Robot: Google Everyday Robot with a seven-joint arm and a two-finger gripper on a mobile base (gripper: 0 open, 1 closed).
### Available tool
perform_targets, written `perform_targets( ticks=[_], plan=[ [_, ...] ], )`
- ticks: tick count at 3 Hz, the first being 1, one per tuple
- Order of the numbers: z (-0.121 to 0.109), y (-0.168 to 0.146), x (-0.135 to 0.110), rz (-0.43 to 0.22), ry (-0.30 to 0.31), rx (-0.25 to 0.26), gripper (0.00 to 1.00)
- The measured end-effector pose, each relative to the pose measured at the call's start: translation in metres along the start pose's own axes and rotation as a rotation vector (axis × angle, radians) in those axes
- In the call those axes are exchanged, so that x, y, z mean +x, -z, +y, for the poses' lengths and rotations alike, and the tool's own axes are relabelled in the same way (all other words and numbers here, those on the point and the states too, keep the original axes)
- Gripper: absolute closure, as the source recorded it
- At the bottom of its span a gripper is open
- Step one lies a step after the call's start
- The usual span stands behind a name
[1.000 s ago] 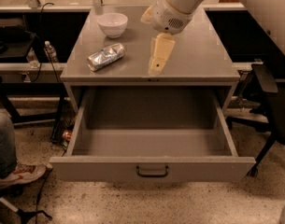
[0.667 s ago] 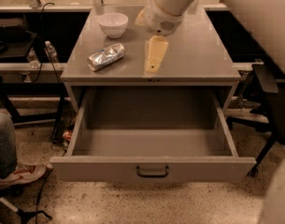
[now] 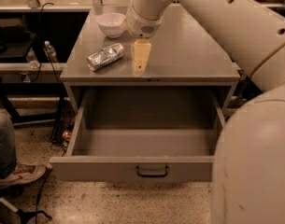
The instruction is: Place redbull can into top drawer
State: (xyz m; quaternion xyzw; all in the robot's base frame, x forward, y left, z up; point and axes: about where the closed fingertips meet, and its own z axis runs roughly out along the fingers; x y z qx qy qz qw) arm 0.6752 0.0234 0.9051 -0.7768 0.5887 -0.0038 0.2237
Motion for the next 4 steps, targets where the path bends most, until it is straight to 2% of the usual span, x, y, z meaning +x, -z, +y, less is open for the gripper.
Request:
perform_targets(
  ticks=[1, 2, 4],
  plan=[
    [-0.020, -0.020, -0.004, -0.017, 0.015, -0.001, 0.00],
    [-0.030, -0.037, -0.008, -0.042, 0.020, -0.023, 0.00],
    [-0.031, -0.063, -0.022, -0.092, 0.037, -0.077, 0.00]
  ],
)
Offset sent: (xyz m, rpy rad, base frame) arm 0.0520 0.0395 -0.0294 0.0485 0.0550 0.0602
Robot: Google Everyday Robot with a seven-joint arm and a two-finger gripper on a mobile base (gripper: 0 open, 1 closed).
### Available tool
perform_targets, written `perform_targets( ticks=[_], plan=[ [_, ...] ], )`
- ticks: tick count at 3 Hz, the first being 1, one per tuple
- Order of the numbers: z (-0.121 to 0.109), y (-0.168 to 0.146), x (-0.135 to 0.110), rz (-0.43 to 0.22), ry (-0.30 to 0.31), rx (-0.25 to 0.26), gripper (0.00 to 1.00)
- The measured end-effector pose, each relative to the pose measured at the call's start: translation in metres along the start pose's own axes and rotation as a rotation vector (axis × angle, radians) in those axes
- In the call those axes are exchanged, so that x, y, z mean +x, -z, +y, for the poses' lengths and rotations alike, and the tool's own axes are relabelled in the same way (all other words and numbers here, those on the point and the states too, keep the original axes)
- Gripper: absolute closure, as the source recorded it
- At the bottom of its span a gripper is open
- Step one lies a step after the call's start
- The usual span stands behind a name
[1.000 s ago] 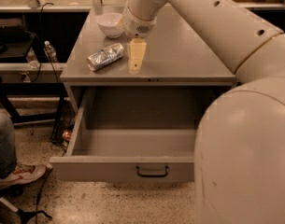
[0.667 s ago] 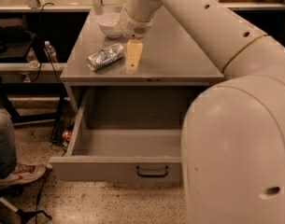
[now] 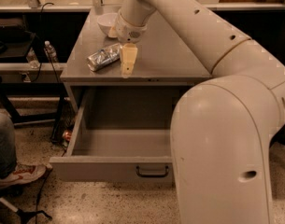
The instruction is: Place redbull can into top drawer
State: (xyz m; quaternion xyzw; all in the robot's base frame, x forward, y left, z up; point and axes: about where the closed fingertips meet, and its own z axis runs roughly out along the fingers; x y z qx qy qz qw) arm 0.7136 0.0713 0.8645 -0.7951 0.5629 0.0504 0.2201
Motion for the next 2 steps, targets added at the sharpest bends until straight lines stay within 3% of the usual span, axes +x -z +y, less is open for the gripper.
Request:
perform_targets(
  ticks=[2],
  plan=[
    [-0.002, -0.018, -0.017, -0.037, 0.032, -0.045, 0.00]
  ],
)
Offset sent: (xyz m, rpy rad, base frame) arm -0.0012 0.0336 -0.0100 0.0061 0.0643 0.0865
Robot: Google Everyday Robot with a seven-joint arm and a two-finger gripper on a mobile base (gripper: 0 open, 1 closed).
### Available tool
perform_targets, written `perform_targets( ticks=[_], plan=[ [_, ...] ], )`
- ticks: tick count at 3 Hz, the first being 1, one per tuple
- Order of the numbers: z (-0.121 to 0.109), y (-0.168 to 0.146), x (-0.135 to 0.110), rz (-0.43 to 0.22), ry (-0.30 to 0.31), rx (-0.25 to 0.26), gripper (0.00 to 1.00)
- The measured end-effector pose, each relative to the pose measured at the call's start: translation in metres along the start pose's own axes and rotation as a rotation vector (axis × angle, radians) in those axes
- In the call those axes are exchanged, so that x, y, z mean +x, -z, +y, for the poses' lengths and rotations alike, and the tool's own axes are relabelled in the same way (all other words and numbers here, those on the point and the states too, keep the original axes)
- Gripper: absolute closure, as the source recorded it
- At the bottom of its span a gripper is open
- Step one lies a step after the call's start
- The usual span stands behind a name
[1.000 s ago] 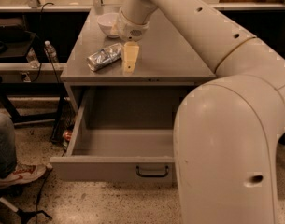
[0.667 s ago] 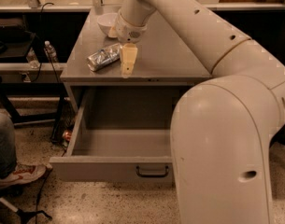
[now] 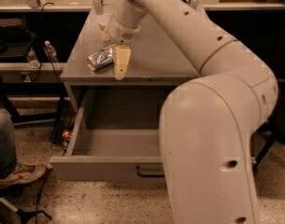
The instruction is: Place redbull can into top drawer
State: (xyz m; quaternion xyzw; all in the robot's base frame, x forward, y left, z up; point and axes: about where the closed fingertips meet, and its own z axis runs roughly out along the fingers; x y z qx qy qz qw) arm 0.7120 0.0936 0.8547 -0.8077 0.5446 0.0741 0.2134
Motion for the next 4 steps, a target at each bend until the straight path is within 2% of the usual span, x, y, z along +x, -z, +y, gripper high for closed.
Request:
perform_targets(
  ticks=[1, 2, 4],
  plan=[
    [-0.001, -0.008, -0.007, -0.006, 0.008, -0.029, 0.00],
    [0.000, -0.017, -0.009, -0.004, -0.015, -0.060, 0.02],
    [0.001, -0.018, -0.005, 0.000, -0.052, -0.066, 0.49]
  ],
)
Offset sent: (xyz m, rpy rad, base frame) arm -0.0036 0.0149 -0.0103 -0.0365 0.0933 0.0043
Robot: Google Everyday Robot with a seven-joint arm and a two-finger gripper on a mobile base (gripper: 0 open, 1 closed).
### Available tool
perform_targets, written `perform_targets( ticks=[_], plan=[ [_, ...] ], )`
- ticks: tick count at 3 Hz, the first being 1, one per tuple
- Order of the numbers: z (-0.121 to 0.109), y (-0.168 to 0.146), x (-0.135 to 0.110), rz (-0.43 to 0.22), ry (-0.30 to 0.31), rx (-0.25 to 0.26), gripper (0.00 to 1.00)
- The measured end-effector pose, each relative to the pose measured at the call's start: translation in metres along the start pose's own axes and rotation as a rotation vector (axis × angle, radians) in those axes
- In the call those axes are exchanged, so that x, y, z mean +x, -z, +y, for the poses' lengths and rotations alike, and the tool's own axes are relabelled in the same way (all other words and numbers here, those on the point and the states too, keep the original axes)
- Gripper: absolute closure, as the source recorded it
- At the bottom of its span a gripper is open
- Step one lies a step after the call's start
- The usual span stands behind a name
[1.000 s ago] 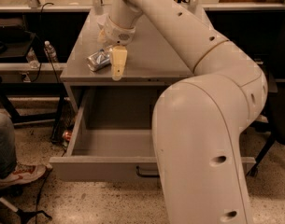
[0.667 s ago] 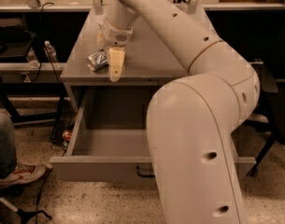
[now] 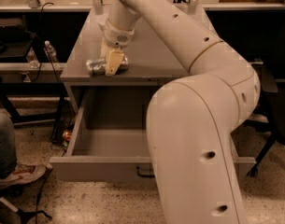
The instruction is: Place redbull can into top drawer
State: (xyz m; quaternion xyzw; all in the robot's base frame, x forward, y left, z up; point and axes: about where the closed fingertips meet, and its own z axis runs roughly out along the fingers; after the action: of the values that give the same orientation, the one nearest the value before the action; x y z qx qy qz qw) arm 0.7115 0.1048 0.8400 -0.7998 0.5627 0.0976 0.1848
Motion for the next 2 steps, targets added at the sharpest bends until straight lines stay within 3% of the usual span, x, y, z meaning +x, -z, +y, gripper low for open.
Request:
perform_targets(
  ticks=[2],
  plan=[
    [0.008, 0.015, 0.007, 0.004, -0.033, 0.015, 1.00]
  ],
)
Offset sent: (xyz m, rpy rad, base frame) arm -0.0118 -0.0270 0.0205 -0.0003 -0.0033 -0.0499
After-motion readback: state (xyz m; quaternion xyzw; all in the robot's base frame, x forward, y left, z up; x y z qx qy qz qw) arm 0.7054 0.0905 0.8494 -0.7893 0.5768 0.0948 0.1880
